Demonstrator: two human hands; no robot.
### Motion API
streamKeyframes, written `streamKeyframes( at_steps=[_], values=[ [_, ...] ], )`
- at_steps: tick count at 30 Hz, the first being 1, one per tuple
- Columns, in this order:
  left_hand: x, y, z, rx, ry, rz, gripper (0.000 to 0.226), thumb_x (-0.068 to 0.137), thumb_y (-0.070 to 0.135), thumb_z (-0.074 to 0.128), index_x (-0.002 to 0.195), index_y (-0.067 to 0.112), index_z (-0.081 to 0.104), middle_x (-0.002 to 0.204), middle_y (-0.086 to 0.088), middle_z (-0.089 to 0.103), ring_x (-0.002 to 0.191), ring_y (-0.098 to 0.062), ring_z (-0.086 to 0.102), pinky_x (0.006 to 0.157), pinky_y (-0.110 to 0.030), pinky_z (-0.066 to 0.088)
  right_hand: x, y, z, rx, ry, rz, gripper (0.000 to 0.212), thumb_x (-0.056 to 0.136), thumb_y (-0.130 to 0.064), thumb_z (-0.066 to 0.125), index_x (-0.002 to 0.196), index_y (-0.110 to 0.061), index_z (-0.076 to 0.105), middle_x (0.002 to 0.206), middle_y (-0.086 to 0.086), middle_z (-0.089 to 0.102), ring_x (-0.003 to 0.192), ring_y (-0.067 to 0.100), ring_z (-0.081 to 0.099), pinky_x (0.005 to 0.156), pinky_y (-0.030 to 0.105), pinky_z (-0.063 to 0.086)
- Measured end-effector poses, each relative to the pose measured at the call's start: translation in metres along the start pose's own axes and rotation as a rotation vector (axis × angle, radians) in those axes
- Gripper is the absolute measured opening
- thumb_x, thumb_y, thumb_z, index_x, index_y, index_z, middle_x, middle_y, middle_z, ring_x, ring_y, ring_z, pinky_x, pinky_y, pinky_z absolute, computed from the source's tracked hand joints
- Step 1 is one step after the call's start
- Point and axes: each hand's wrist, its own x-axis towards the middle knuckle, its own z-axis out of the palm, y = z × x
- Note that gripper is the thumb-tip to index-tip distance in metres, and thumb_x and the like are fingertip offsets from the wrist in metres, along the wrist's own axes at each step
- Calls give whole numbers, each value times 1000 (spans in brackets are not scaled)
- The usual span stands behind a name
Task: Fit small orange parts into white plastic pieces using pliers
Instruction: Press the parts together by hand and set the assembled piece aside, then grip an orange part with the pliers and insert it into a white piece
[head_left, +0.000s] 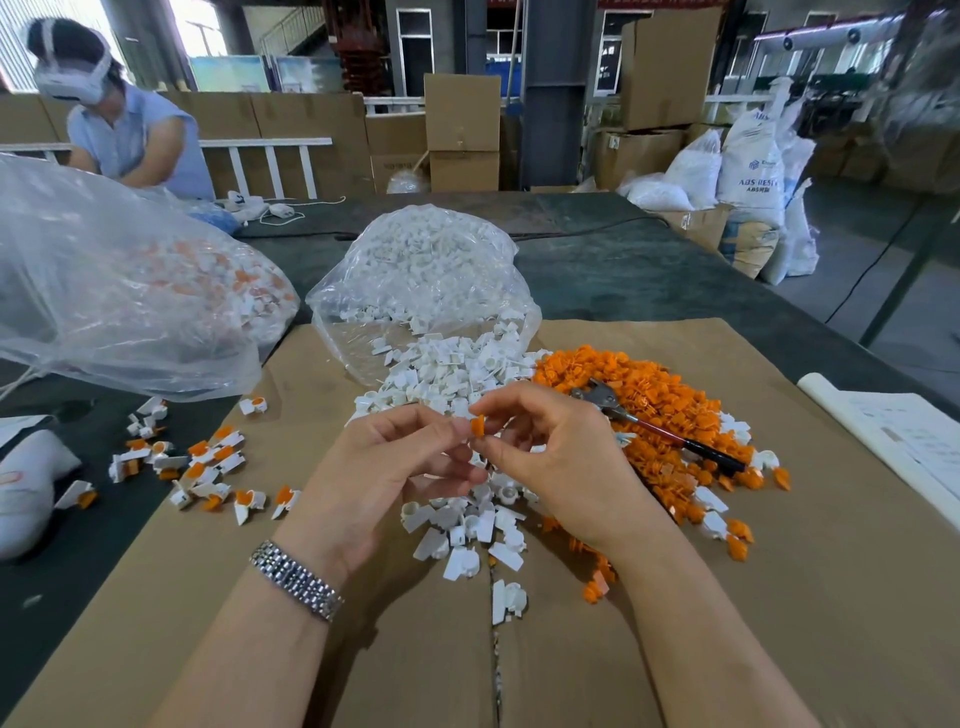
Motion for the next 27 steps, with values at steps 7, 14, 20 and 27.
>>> streamKeyframes(
  at_steps=[7,14,20,27],
  values=[
    [0,0,2,181,42,1,21,89,21,75,70,14,71,67,-13,68,72,-36,76,61,-30,60,0,1,4,-107,-8,-41,23,88,-13,77,109,-22,73,93,-8,66,78,7,60,74,24,55],
    [2,-1,-3,235,42,67,32,92,20,72,61,20,66,66,-12,67,67,-30,72,62,-32,58,1,1,-5,-159,47,23,30,93,-13,69,119,-28,68,102,-12,64,88,1,60,77,16,52],
    [3,0,-7,89,0,86,20,77,29,75,68,13,67,66,-10,63,64,-29,69,55,-26,53,3,10,-43,-962,233,683,57,97,-51,56,136,-10,49,141,16,44,134,36,39,107,55,34],
    [5,-2,-7,39,-22,95,18,75,29,74,67,15,67,68,-10,63,63,-26,68,54,-24,52,6,14,-47,-1032,129,735,49,93,-51,62,121,-11,59,135,15,53,131,35,43,112,59,28]
  ],
)
